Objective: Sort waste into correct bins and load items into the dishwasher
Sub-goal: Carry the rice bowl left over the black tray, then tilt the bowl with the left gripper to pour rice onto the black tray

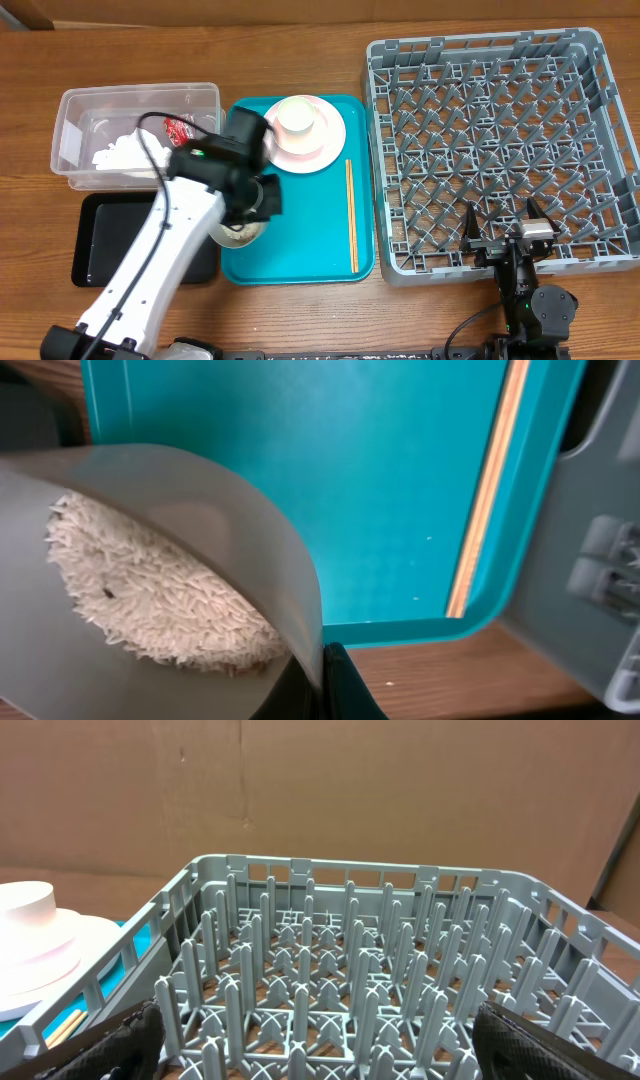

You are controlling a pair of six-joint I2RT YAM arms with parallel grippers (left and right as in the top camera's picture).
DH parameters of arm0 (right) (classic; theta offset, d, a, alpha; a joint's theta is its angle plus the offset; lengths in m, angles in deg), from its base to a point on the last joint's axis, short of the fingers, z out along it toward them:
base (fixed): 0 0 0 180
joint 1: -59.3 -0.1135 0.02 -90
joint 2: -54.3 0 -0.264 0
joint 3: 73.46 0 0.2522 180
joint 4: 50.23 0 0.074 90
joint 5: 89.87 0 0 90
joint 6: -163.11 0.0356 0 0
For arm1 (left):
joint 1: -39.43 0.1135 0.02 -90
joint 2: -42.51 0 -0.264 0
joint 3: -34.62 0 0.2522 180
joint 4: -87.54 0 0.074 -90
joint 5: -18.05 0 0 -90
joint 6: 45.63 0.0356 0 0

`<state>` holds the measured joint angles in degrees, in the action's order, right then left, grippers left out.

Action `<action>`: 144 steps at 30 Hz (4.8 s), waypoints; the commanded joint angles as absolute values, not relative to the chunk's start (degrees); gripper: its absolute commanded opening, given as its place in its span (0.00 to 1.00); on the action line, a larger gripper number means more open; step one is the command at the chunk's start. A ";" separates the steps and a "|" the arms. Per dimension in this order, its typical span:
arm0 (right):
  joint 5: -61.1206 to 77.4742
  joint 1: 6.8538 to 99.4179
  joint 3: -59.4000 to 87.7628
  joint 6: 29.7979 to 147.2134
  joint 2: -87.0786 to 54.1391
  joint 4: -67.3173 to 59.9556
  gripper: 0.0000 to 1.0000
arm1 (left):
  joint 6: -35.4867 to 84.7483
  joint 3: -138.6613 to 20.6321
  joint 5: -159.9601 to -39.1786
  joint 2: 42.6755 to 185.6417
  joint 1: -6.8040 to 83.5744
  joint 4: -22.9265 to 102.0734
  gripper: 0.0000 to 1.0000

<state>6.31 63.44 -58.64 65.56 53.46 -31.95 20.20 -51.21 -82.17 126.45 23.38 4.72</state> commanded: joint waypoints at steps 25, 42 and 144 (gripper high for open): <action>6.66 63.44 -59.25 65.36 54.03 -32.26 1.00 | 44.18 -49.92 -117.34 125.23 72.67 3.80 0.04; 6.66 63.44 -59.25 65.36 54.03 -32.26 1.00 | 52.49 -40.24 -136.18 125.25 84.19 10.82 0.04; 6.66 63.44 -59.25 65.34 54.03 -32.26 1.00 | 50.80 -38.47 -133.88 125.12 84.82 2.56 0.04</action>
